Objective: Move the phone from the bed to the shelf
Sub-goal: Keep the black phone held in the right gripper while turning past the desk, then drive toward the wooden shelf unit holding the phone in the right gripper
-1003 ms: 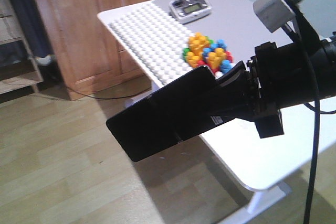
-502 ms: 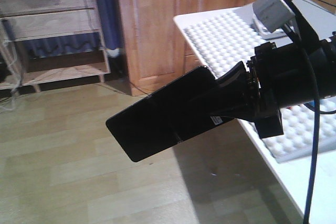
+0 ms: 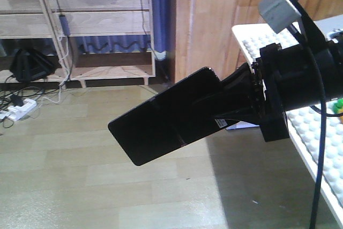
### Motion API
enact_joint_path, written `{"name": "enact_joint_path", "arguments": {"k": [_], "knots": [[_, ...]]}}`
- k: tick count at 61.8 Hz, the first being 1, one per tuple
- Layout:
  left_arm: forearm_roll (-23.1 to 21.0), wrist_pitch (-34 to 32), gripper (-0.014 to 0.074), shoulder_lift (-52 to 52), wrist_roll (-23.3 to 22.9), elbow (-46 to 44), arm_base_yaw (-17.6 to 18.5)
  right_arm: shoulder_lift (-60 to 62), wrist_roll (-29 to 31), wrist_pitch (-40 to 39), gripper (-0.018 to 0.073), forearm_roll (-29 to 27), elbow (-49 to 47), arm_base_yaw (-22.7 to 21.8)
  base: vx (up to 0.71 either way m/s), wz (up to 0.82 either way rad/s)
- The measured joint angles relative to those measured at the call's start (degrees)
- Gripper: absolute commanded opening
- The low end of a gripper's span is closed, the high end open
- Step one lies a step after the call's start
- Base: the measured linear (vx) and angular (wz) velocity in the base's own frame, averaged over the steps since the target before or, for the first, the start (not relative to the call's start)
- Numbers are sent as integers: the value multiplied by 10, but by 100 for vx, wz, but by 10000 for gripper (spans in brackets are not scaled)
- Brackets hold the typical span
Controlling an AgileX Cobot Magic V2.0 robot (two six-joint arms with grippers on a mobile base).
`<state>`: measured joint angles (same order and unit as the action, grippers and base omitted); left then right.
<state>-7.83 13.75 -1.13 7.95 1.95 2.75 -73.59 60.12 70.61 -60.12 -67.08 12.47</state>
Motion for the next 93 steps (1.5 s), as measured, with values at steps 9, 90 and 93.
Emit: {"name": "enact_joint_path", "arguments": {"k": [9, 90, 93], "knots": [[0, 0, 1, 0, 0, 0, 0, 0, 0, 0, -1, 0, 0, 0, 15, 30], [0, 0, 1, 0, 0, 0, 0, 0, 0, 0, -1, 0, 0, 0, 19, 28], [0, 0, 1, 0, 0, 0, 0, 0, 0, 0, -1, 0, 0, 0, 21, 28]]}}
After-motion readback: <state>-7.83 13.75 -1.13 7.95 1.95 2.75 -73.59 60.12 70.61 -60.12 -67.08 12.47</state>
